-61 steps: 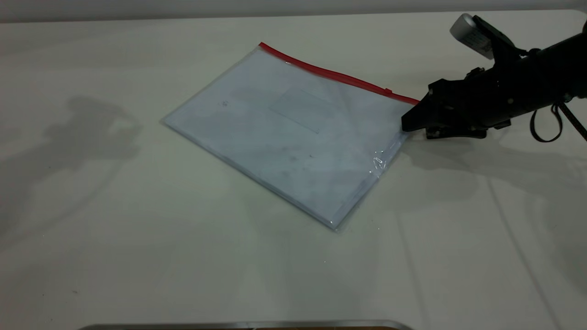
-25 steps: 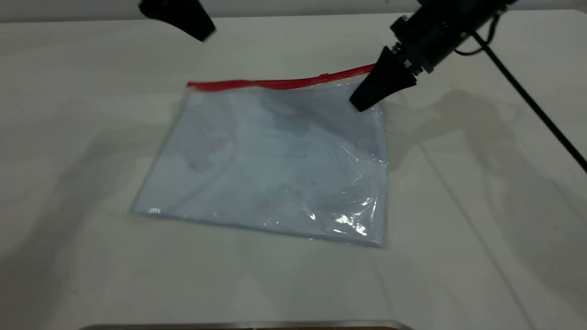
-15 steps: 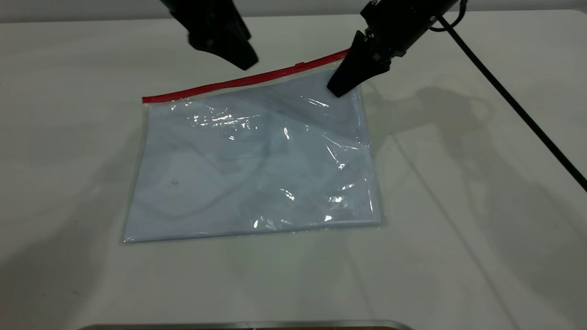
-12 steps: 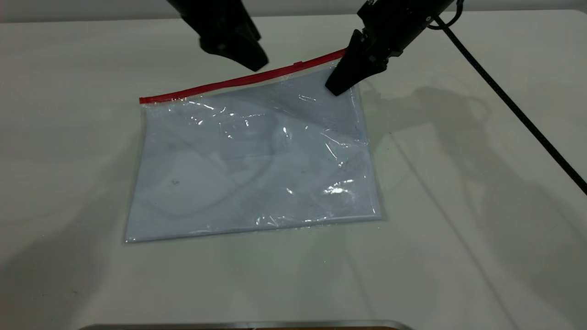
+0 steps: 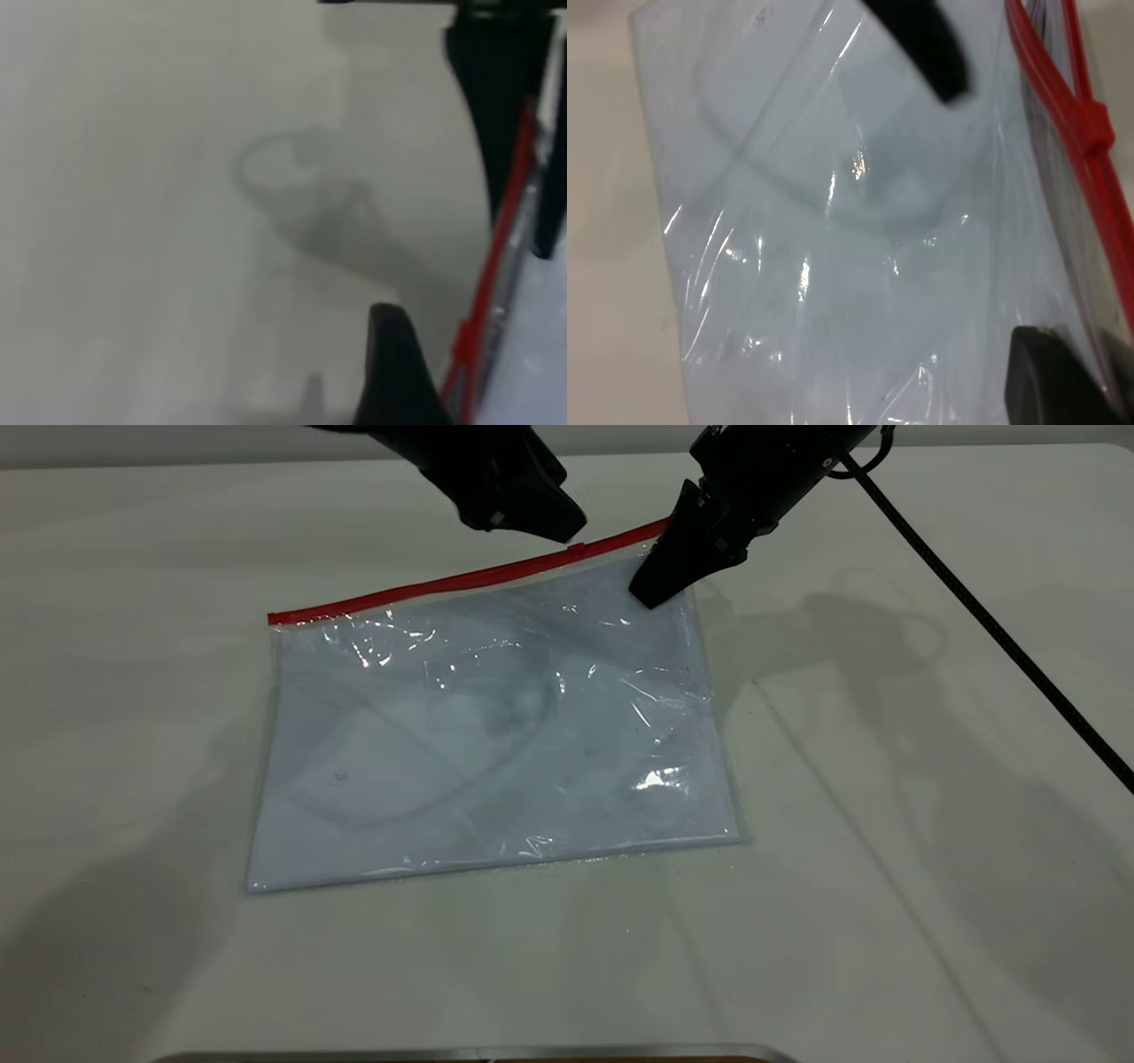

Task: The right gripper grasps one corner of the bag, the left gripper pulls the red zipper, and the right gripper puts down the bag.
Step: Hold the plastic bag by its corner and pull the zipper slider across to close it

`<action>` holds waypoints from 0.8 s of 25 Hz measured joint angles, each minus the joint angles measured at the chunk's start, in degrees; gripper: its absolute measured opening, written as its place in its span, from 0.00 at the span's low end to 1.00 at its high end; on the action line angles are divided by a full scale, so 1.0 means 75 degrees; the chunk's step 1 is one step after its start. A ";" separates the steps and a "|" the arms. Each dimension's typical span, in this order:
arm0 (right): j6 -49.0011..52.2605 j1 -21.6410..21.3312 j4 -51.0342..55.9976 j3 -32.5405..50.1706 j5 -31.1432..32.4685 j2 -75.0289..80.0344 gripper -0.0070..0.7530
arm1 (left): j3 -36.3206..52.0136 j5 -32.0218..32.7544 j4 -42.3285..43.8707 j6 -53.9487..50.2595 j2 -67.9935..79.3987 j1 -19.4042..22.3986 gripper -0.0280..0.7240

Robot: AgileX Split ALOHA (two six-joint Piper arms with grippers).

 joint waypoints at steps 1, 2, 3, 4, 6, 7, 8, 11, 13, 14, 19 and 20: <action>0.0000 0.0000 0.0000 0.0000 0.0009 0.0000 0.05 | -0.0079 0.0008 -0.0042 0.0008 0.0092 0.0000 0.75; 0.0000 0.0000 0.0000 0.0000 0.0019 0.0000 0.05 | -0.0187 0.0031 -0.0075 0.0008 0.0193 0.0000 0.75; -0.0007 0.0000 0.0007 0.0000 0.0038 0.0000 0.05 | -0.0256 0.0050 -0.0129 -0.0003 0.0281 0.0000 0.75; -0.0007 0.0000 0.0007 0.0000 0.0045 0.0000 0.05 | -0.0320 0.0061 -0.0164 -0.0003 0.0344 0.0000 0.75; -0.0007 0.0000 0.0007 0.0000 0.0056 0.0000 0.05 | -0.0414 0.0089 -0.0231 -0.0003 0.0466 0.0000 0.75; -0.0007 0.0000 0.0007 0.0000 0.0063 0.0000 0.05 | -0.0440 0.0132 -0.0239 -0.0003 0.0493 0.0000 0.75; -0.0007 0.0000 0.0007 0.0000 0.0062 0.0000 0.05 | -0.0457 0.0207 -0.0239 -0.0003 0.0526 0.0000 0.74; -0.0007 0.0000 0.0007 0.0000 0.0062 0.0000 0.05 | -0.0484 0.0363 -0.0245 -0.0003 0.0603 0.0000 0.70; -0.0007 0.0000 0.0007 0.0000 0.0062 0.0000 0.05 | -0.0484 0.0372 -0.0245 -0.0003 0.0628 0.0000 0.67; -0.0007 0.0000 0.0007 0.0000 0.0062 0.0000 0.05 | -0.0484 0.0372 -0.0245 -0.0003 0.0628 0.0000 0.64; -0.0007 0.0000 0.0007 0.0000 0.0062 0.0000 0.05 | -0.0484 0.0372 -0.0245 -0.0010 0.0634 0.0000 0.55; -0.0007 0.0000 0.0007 0.0000 0.0062 0.0000 0.05 | -0.0484 0.0372 -0.0245 -0.0029 0.0634 0.0000 0.53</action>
